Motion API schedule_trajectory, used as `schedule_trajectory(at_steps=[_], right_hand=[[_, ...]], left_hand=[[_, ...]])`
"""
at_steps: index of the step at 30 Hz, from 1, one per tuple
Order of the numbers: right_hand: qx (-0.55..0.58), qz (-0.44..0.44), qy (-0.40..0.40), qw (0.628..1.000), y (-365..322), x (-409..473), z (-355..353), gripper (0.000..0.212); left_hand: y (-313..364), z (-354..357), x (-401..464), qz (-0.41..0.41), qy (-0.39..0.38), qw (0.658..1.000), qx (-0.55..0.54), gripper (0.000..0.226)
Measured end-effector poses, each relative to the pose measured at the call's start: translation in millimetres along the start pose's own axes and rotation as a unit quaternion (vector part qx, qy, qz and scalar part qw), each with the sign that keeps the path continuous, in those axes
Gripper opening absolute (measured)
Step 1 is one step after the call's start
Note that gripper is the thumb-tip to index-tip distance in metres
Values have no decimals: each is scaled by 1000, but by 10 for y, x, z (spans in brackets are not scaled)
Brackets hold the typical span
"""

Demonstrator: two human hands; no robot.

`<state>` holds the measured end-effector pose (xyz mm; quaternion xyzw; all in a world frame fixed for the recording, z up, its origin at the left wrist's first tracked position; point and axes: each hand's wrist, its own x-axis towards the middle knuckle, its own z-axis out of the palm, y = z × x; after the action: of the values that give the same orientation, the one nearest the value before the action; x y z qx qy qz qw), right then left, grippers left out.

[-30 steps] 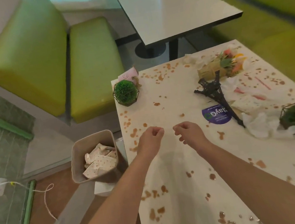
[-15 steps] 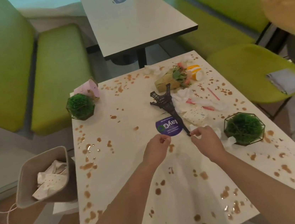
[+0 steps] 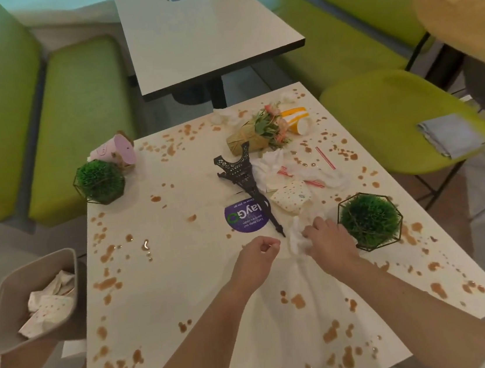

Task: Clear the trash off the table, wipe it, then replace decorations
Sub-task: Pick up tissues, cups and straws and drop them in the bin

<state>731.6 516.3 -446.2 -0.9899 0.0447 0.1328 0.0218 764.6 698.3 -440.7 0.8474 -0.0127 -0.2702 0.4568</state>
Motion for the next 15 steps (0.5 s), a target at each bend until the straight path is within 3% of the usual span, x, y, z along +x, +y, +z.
schedule_trajectory(at_steps=[4,9,12,15], right_hand=[[58,-13,34,998,39,-16,6,33],[248,-18,123,961,-87,-85,-124,27],[351,-6,98,931,-210,-138,-146,24],[431,10,83,899,-249,-166,-102,18]], left_hand=[[94,50,-19,-14,3,1000,-9,24],[361,103,-34,-104,-17,980,-168,42],[406,128,15,-148,-38,956,-251,50],[385,160,84,-136,-18,954,-266,39]])
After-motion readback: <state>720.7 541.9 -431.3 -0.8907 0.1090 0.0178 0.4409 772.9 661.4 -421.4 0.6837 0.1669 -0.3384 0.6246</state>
